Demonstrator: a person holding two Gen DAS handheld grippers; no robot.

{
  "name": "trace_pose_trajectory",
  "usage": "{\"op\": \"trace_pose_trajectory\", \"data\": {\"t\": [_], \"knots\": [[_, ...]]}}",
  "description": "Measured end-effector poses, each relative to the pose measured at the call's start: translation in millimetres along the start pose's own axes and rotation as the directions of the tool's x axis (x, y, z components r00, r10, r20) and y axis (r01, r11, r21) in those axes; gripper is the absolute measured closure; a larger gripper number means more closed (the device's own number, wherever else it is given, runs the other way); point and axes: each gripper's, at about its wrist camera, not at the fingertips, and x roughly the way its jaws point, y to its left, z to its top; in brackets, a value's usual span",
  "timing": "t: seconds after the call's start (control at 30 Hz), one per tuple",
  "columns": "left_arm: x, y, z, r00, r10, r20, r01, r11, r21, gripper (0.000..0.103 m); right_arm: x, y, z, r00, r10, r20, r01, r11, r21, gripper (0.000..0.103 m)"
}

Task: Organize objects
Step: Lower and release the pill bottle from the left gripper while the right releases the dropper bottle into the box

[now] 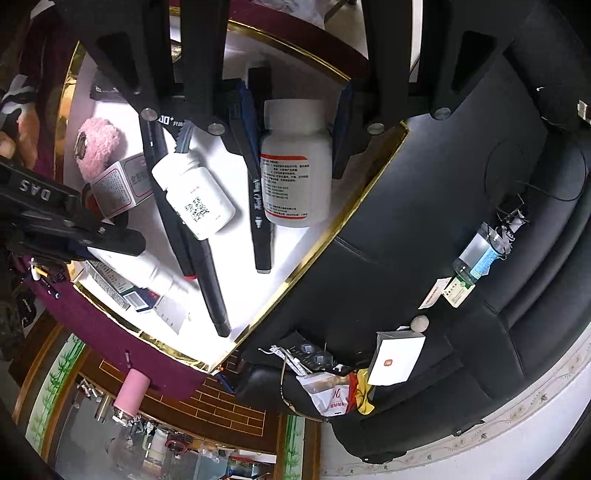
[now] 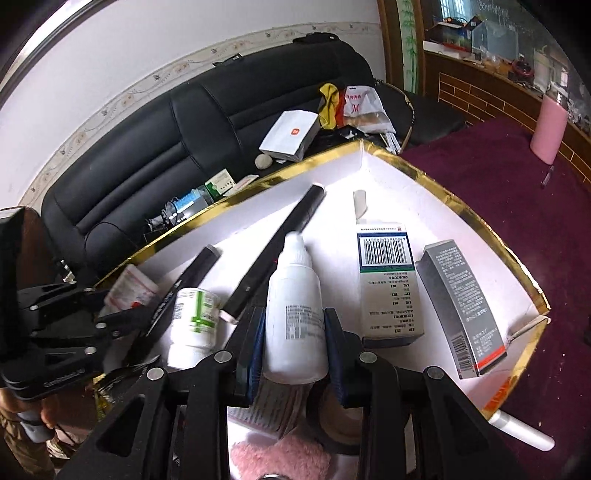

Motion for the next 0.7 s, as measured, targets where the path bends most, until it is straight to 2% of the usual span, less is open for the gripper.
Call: {"op": "trace_pose_trajectory", "data": {"t": [0.23, 0.33, 0.5, 0.57, 0.63, 0.7], "knots": [[2.0, 4.1, 3.8, 0.999, 0.030, -0.021, -0.030, 1.000, -0.006, 0.068, 6.4, -12.9, 0.0, 0.998, -0.056, 0.005, 0.056, 0.998, 0.023, 0.070], [4.5, 0.0, 5.6, 0.997, 0.068, -0.041, -0.067, 0.998, 0.014, 0.067, 2.9, -15.8, -2.4, 0.996, -0.085, 0.009, 0.085, 0.996, 0.027, 0.070], [2.5, -4.1, 4.2, 0.993, 0.109, -0.054, -0.108, 0.994, 0.025, 0.067, -3.2, -18.2, -4.6, 0.997, -0.074, 0.019, 0.073, 0.997, 0.038, 0.069], [-2.8, -2.9, 3.4, 0.994, 0.097, -0.045, -0.097, 0.995, 0.011, 0.067, -7.2, -16.9, -5.5, 0.998, -0.060, 0.025, 0.059, 0.998, 0.035, 0.065], [-8.5, -0.8, 3.5, 0.995, 0.091, -0.033, -0.091, 0.996, -0.008, 0.062, -13.4, -13.4, -6.5, 0.998, -0.054, 0.039, 0.053, 0.998, 0.027, 0.054], [-13.4, -0.1, 3.3, 0.997, 0.075, -0.022, -0.075, 0.997, -0.022, 0.059, -21.7, -10.1, -6.9, 0.998, -0.040, 0.053, 0.039, 0.999, 0.020, 0.052]]}}
